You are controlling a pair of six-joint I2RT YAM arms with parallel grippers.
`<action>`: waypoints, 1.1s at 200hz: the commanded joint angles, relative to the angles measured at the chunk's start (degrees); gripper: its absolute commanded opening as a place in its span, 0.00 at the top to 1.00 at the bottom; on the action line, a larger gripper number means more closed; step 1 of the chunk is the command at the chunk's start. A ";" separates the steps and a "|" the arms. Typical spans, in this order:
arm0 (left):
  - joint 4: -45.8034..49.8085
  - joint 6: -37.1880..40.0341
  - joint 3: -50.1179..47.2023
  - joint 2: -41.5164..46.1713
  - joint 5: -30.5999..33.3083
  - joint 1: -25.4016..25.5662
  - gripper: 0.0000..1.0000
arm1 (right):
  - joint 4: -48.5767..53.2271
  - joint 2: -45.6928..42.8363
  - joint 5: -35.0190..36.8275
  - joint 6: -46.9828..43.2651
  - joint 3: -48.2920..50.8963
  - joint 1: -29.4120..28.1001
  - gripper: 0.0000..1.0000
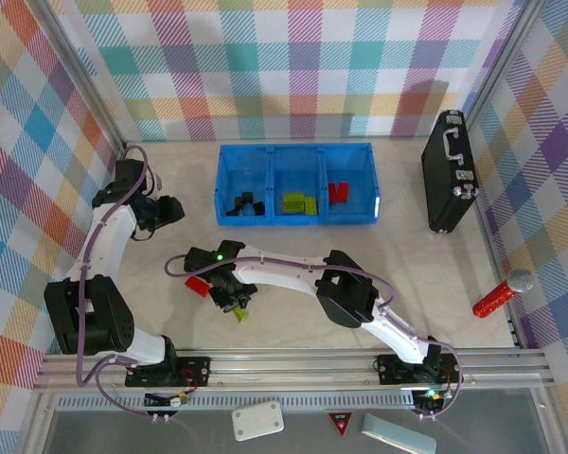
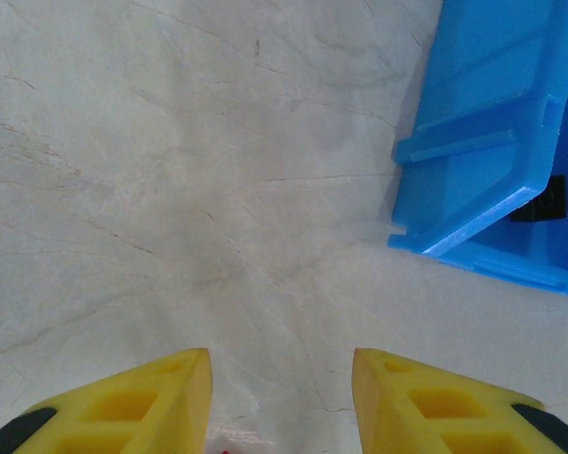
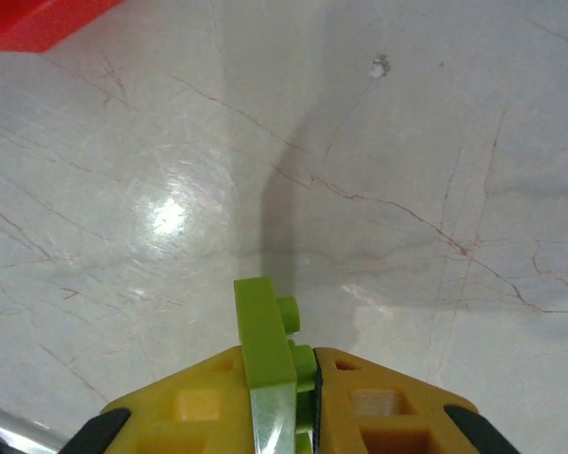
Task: Sort the legos into containers by color
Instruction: Pick up the lego from the bottom-center of the table, then place the lego in the container.
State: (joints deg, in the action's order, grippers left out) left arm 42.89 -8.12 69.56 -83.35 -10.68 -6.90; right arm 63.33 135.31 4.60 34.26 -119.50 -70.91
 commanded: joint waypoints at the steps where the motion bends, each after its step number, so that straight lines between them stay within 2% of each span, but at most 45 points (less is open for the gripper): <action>1: -0.68 -0.67 1.64 -0.77 -1.80 -0.49 0.57 | 2.22 -0.35 -1.52 0.29 -2.22 -0.35 0.81; 68: -0.79 -0.75 1.38 -0.06 -1.74 -0.49 0.57 | 1.41 -4.75 -1.28 0.57 -1.27 1.86 0.82; 176: -0.70 -0.76 1.63 -0.14 -2.29 -0.49 0.57 | 0.13 -12.17 5.04 -1.00 2.82 8.98 0.82; 200: -0.79 -0.80 1.63 -0.06 -2.57 -0.50 0.57 | 0.80 -12.87 8.19 -3.42 2.59 11.30 0.83; 220: -0.71 -0.82 1.70 0.45 -2.54 -0.49 0.57 | 0.66 -13.64 12.18 -9.03 2.71 13.09 0.83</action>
State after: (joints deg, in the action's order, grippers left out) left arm 42.89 -8.14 69.56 -83.68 -12.16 -6.90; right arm 63.07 124.77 11.09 31.40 -117.27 -59.64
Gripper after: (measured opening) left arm 0.433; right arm 0.172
